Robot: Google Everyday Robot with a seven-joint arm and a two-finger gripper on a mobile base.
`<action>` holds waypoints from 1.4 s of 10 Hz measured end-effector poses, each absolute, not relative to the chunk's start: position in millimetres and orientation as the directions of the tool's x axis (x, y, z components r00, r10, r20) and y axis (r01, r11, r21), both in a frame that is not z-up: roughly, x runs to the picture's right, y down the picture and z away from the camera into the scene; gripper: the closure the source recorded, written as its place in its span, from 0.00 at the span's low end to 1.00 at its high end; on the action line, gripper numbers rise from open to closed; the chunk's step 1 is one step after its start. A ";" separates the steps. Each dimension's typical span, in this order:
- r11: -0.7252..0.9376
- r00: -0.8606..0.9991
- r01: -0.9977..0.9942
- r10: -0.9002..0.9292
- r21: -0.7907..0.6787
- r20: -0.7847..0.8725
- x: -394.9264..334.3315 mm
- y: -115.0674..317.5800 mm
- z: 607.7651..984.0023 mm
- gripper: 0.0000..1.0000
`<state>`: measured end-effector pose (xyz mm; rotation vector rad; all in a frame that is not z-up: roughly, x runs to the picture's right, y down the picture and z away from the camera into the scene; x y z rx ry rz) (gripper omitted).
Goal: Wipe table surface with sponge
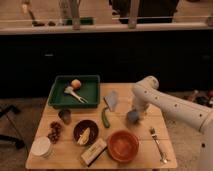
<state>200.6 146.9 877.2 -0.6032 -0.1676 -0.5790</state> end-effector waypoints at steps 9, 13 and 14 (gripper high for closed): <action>0.633 0.826 0.560 -0.479 -0.534 0.298 203.9 154.9 890.2 1.00; 0.637 0.845 0.523 -0.474 -0.567 0.247 222.5 143.6 907.4 1.00; 0.645 0.847 0.519 -0.474 -0.561 0.239 218.9 134.7 917.0 1.00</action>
